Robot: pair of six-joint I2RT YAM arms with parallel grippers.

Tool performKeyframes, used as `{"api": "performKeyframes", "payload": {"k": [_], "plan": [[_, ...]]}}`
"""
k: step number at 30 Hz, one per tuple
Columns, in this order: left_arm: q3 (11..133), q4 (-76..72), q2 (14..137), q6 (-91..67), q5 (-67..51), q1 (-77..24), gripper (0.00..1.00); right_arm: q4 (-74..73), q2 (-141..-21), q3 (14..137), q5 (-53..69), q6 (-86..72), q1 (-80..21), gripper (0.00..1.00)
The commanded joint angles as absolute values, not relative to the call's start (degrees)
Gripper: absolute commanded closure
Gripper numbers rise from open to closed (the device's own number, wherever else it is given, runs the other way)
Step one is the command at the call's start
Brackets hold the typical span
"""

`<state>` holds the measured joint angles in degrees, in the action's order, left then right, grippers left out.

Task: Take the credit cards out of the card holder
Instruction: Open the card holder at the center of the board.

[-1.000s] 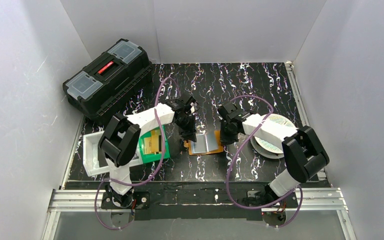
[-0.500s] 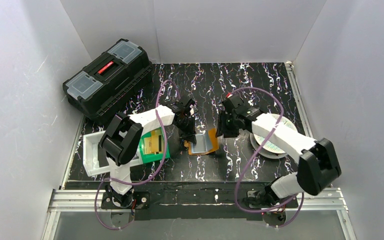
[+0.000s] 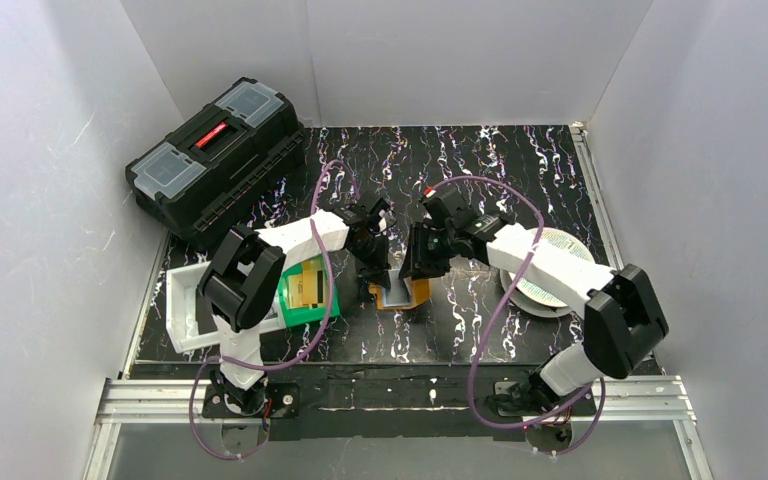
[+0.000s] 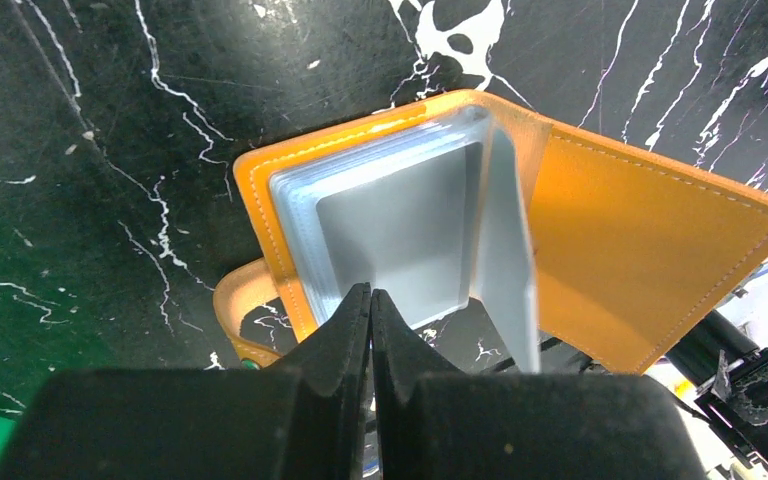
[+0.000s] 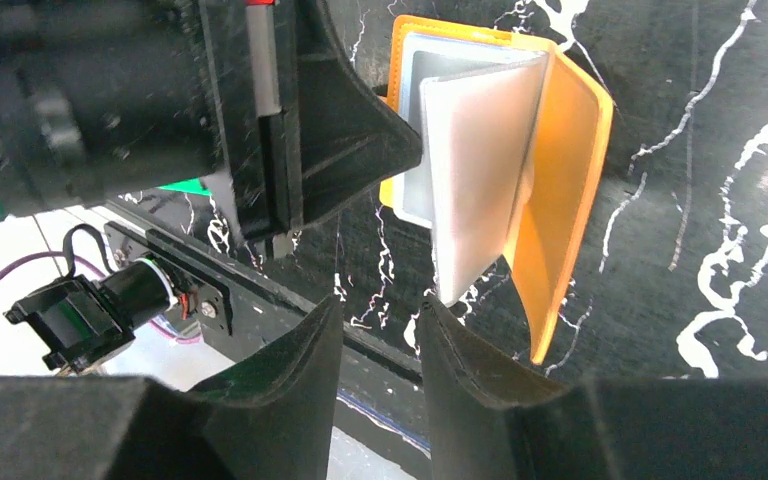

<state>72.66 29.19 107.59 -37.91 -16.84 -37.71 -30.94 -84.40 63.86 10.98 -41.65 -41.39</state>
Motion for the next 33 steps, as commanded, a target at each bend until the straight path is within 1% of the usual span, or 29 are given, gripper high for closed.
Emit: {"api": "performKeyframes", "payload": {"k": [1, 3, 7, 9, 13, 21, 28, 33], "plan": [[71.9, 31.45, 104.3, -36.84, -16.0, -36.7, 1.0, -26.38, -88.65, 65.37, 15.19, -42.24, -41.4, 0.6], [71.8, 30.89, 104.48, -36.65, -16.61, -36.65, 1.0, -26.94, -90.48, 66.53, 15.04, -42.14, -41.54, 0.61], [72.28, 30.3, 104.54, -36.45, -17.45, -36.6, 1.0, -27.07, -89.41, 65.81, 12.7, -42.36, -41.57, 0.61], [72.66, 29.45, 104.58, -36.33, -19.38, -36.6, 1.0, -28.06, -87.74, 64.97, 10.87, -42.45, -41.53, 0.59], [74.16, 28.03, 105.21, -36.06, -23.4, -36.67, 1.0, -29.08, -82.63, 62.72, 7.34, -42.44, -41.25, 0.54], [78.0, 24.45, 109.08, -37.25, -29.38, -38.25, 1.0, -29.03, -76.49, 58.82, 6.78, -41.4, -39.93, 0.52], [82.59, 25.76, 115.17, -35.62, -33.38, -38.45, 1.0, -24.07, -75.94, 55.41, 12.19, -40.17, -38.5, 0.6], [84.87, 28.49, 118.46, -33.89, -35.05, -38.32, 1.0, -21.46, -77.7, 53.97, 15.43, -38.88, -37.77, 0.69]]}}
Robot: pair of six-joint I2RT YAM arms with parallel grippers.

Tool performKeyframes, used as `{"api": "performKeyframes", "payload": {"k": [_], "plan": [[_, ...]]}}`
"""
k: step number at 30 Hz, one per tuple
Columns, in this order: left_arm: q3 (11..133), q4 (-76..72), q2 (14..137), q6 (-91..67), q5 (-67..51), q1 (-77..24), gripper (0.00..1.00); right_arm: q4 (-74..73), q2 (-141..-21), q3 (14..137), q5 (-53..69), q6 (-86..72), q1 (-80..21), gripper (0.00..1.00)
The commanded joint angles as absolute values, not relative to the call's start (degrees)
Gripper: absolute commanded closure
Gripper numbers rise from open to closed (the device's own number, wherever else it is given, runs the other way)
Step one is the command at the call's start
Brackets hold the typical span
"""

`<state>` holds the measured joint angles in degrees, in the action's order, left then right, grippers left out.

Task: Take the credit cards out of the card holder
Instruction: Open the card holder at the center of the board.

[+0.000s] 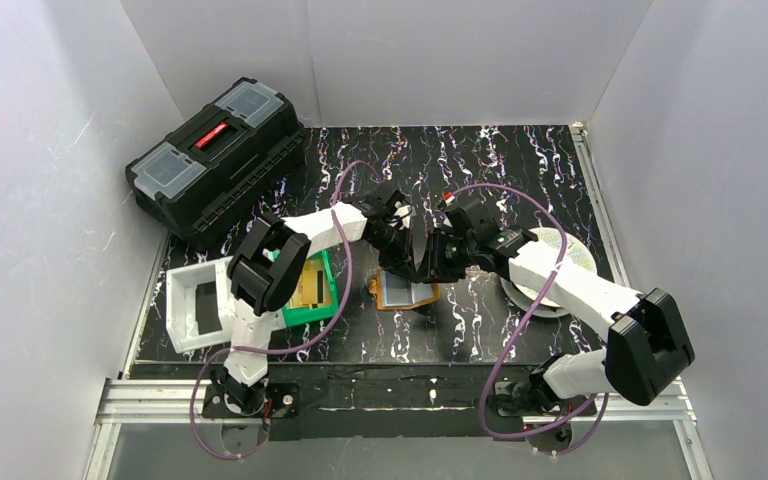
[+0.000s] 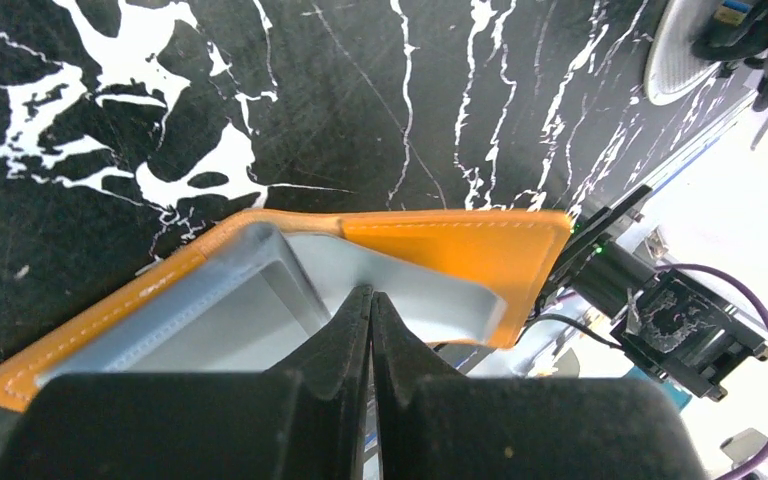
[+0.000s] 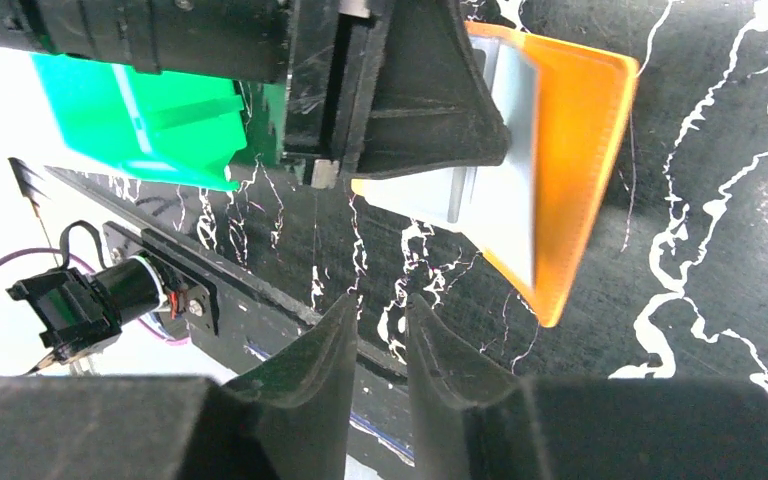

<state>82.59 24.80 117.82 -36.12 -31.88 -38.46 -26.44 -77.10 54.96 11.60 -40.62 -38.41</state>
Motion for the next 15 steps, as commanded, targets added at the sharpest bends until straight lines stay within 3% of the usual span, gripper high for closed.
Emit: {"api": "performKeyframes", "payload": {"k": [1, 15], "plan": [[84.91, 28.74, 118.69, -33.7, -35.1, -38.23, 1.0, -20.8, -77.99, 53.44, 16.07, -38.73, -37.58, 0.71], [84.57, 30.95, 117.08, -32.34, -34.09, -37.79, 1.0, -15.09, -87.26, 49.14, 21.23, -40.88, -31.8, 0.87]]}}
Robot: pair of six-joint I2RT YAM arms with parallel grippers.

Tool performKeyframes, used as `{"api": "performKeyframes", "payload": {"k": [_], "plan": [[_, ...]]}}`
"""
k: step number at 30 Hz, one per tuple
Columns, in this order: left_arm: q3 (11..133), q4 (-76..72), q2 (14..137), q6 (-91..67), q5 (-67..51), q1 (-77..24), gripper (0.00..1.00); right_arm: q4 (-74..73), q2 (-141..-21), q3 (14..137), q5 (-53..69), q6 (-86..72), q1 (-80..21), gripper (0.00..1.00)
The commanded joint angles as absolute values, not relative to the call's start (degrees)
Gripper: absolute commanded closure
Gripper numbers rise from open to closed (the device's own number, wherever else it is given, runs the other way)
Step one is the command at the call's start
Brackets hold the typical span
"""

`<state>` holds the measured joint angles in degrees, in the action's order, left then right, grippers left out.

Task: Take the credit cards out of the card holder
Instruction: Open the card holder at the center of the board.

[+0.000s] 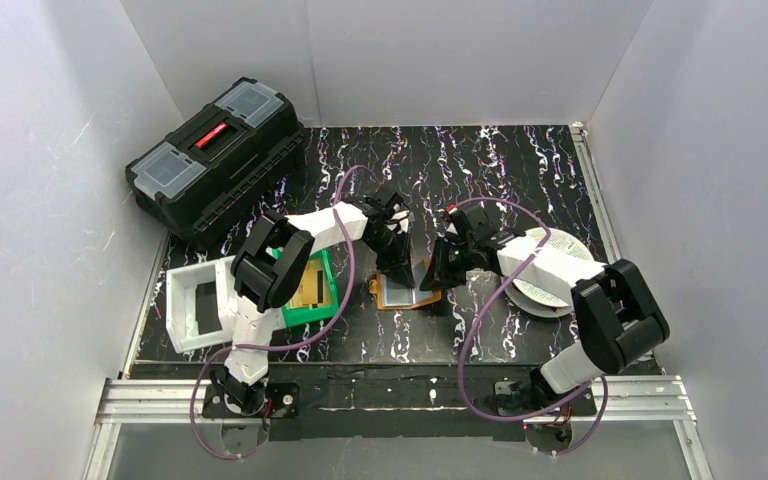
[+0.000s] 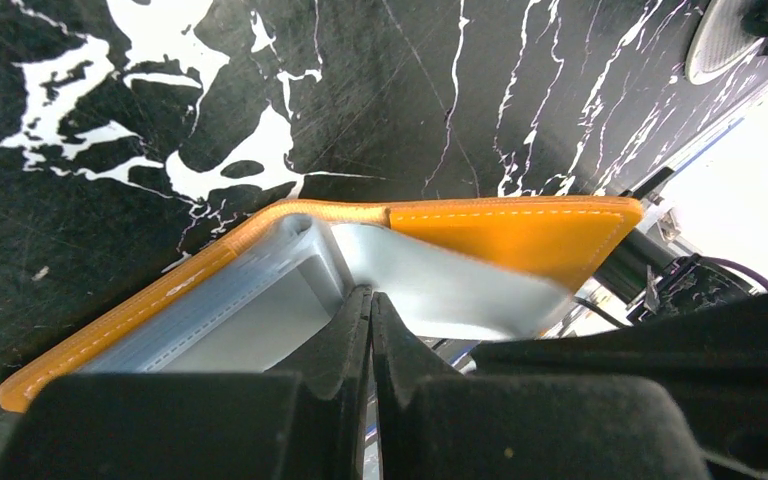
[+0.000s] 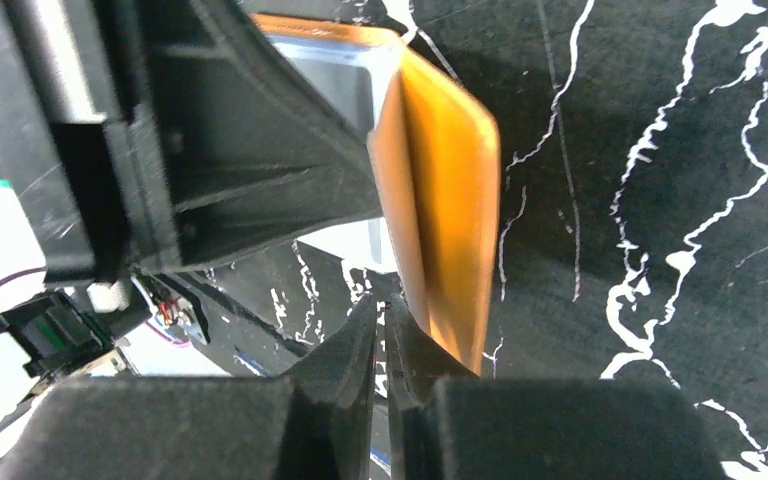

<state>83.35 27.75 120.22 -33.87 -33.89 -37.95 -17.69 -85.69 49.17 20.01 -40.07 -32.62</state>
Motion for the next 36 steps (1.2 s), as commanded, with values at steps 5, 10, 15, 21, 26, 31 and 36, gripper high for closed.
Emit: {"api": "performKeyframes", "payload": {"k": [5, 10, 15, 21, 26, 31, 36], "plan": [[81.4, 33.22, 112.08, -31.41, -27.96, -36.66, 1.0, -15.01, -89.68, 48.45, 20.21, -43.15, -30.77, 0.87], [76.51, 35.95, 106.38, -30.09, -20.58, -35.33, 1.0, -14.61, -90.56, 47.93, 20.07, -43.67, -30.76, 0.86], [73.93, 35.95, 105.25, -29.73, -17.08, -34.98, 1.0, -15.82, -91.38, 48.59, 18.94, -43.57, -30.76, 0.86], [74.21, 33.66, 108.11, -29.6, -17.4, -34.86, 1.0, -16.63, -92.45, 49.85, 18.59, -43.34, -31.07, 0.83], [74.75, 31.91, 109.71, -29.9, -19.33, -34.96, 1.0, -17.25, -94.1, 51.28, 18.47, -42.75, -31.76, 0.81], [74.45, 30.97, 110.41, -30.81, -20.21, -35.06, 1.0, -17.28, -95.06, 52.47, 18.39, -42.58, -32.07, 0.79], [74.01, 31.31, 111.33, -31.91, -19.11, -35.13, 1.0, -16.54, -94.89, 53.06, 18.6, -42.53, -32.46, 0.7]]}}
